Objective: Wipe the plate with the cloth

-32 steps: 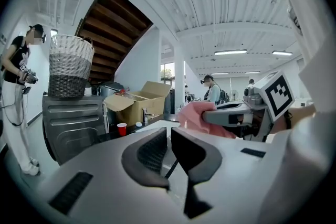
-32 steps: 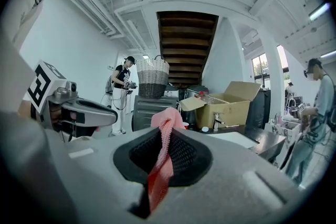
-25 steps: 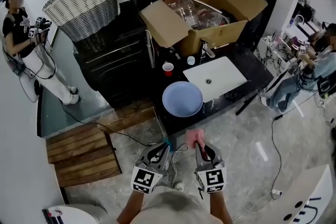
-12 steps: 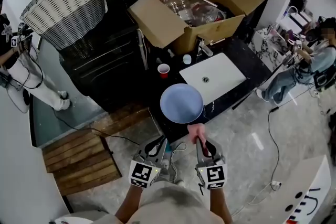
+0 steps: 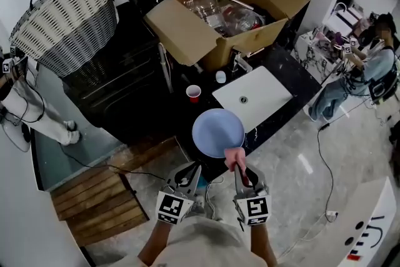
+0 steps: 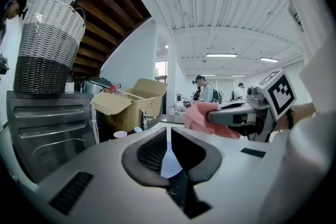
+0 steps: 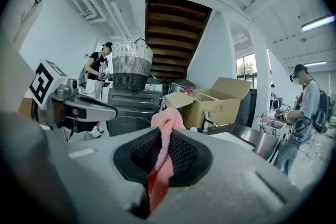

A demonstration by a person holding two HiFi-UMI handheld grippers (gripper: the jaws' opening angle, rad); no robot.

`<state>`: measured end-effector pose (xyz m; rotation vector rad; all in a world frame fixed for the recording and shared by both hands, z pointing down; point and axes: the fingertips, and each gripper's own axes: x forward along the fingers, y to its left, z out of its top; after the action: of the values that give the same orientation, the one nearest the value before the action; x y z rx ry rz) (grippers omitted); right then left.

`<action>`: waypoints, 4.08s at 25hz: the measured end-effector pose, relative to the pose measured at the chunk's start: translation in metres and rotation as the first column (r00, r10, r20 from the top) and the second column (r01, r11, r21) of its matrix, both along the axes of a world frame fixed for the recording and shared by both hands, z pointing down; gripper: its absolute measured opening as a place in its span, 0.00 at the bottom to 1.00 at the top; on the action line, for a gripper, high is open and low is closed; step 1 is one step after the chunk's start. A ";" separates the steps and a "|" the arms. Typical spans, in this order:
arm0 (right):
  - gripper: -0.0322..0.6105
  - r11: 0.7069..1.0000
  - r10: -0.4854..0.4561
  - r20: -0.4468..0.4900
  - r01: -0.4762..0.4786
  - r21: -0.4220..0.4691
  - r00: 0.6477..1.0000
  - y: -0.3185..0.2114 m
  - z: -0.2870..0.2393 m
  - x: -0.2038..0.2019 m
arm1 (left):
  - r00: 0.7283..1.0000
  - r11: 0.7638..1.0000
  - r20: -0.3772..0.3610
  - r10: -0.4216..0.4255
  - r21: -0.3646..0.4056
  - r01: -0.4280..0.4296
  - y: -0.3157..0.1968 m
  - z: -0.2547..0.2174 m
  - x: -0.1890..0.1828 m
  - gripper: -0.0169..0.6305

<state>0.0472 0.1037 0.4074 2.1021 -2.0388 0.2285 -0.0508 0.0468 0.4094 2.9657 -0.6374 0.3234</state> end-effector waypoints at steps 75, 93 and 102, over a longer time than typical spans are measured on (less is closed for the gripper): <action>0.09 0.695 -0.644 0.167 0.662 -0.281 0.746 -0.220 0.131 0.089 | 0.814 0.838 0.294 -0.501 -0.070 0.541 -0.161 0.109 0.092 0.07; 0.09 0.618 -0.689 0.158 0.687 -0.381 0.708 -0.198 0.169 0.019 | 0.807 0.825 0.394 -0.440 -0.178 0.536 -0.138 0.179 0.048 0.07; 0.09 0.596 -0.687 0.163 0.677 -0.432 0.708 -0.190 0.196 -0.007 | 0.823 0.830 0.397 -0.406 -0.218 0.514 -0.136 0.199 0.037 0.07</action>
<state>0.0401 -0.0860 0.6035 0.9275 -2.3109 0.4963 -0.0136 -0.0891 0.6082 2.3574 -1.1938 0.8058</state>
